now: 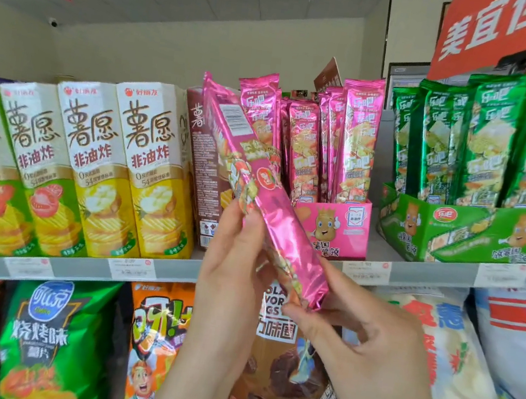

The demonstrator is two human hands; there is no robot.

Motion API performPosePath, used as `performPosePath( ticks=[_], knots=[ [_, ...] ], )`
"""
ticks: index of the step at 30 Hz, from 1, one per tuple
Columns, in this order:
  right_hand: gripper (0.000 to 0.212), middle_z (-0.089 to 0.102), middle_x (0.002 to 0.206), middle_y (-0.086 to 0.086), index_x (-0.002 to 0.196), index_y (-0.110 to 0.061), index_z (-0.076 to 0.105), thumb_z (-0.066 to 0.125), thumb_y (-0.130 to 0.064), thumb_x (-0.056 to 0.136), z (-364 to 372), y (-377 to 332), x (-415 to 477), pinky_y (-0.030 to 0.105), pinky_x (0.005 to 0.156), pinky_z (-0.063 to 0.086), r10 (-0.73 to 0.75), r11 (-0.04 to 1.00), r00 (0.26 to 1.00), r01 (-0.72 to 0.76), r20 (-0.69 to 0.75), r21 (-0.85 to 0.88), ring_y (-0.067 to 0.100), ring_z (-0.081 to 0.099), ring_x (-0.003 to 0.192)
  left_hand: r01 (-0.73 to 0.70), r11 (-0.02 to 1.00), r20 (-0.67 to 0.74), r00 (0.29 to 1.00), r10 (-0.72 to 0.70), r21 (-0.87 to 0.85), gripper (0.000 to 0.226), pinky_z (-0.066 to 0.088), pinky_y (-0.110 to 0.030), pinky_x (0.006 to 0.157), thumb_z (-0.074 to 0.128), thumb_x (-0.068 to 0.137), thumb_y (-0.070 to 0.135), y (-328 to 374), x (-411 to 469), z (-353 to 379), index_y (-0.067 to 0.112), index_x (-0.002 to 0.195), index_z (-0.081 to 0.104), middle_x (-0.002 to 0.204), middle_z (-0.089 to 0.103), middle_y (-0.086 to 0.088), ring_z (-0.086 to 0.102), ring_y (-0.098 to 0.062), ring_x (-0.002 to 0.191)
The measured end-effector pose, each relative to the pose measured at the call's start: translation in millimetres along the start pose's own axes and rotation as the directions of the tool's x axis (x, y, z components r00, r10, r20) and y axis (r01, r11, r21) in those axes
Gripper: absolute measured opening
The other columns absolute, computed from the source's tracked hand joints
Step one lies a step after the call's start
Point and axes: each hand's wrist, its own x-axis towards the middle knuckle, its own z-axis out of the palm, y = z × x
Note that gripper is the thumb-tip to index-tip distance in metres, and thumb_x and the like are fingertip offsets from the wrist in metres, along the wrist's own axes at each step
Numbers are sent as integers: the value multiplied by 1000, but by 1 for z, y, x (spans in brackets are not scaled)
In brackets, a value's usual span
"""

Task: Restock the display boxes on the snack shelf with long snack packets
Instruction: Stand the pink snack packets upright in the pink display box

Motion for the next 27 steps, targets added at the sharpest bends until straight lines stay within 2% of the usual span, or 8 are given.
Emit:
performPosePath(
  ticks=[4,8,12,15,18,21,23,27],
  knots=[
    [59,69,101,-18,125,-32,64,81,-24,69,-4,4,-3,4,75,46,-105,971,994,96,-30,-219,-5,64,89,9,1000,-1,1000,-9,-2,32,55,-27,79,67,77,49,8,1,-4,29,101,73,104,74,-1,70,-16,98],
    [36,67,123,-2,105,-28,58,80,-32,77,-5,-7,13,23,85,53,219,891,934,-309,282,334,4,66,83,-29,996,-16,1000,27,-89,30,55,-29,78,72,79,31,9,0,-6,16,105,70,103,73,-9,69,-22,95],
    [50,73,111,-4,112,-41,57,73,-63,71,-3,-6,4,18,73,55,166,822,952,-277,257,498,14,72,91,27,986,26,999,-23,-162,29,56,-32,80,58,85,21,7,-2,-10,7,110,64,102,71,-14,68,-25,94],
    [44,75,101,-11,107,-39,64,83,-45,68,3,-2,-4,17,68,55,165,899,986,-148,-7,412,9,72,88,35,991,35,999,-31,-126,50,55,-29,77,62,82,30,10,-1,-10,10,127,56,105,71,-6,66,-19,95],
    [44,69,98,-23,99,-44,59,88,-38,66,4,-1,1,7,69,49,0,999,985,6,-174,32,-5,66,86,-53,994,-28,998,56,97,61,56,-24,78,73,76,50,16,4,-9,25,128,55,103,73,7,70,-13,98],
    [20,59,90,-14,90,-27,57,74,-23,82,9,3,12,5,77,37,-25,945,1000,30,19,-326,-1,58,100,-83,983,-82,992,98,163,48,58,-29,78,80,71,52,18,7,-8,24,106,63,93,74,2,71,-16,92],
    [21,56,98,-7,89,-24,54,72,-25,80,9,5,13,12,84,37,-20,952,997,43,81,-302,10,56,111,-89,982,-144,983,113,167,37,57,-37,79,82,71,44,18,10,-10,22,95,65,89,73,0,70,-19,90],
    [33,56,120,-12,101,-36,52,71,-49,77,-1,0,-10,16,84,48,0,996,998,-5,66,88,9,60,110,-70,997,-106,992,66,-36,25,56,-32,66,67,79,20,19,16,-15,14,102,61,84,70,2,67,-15,77]
  ],
)
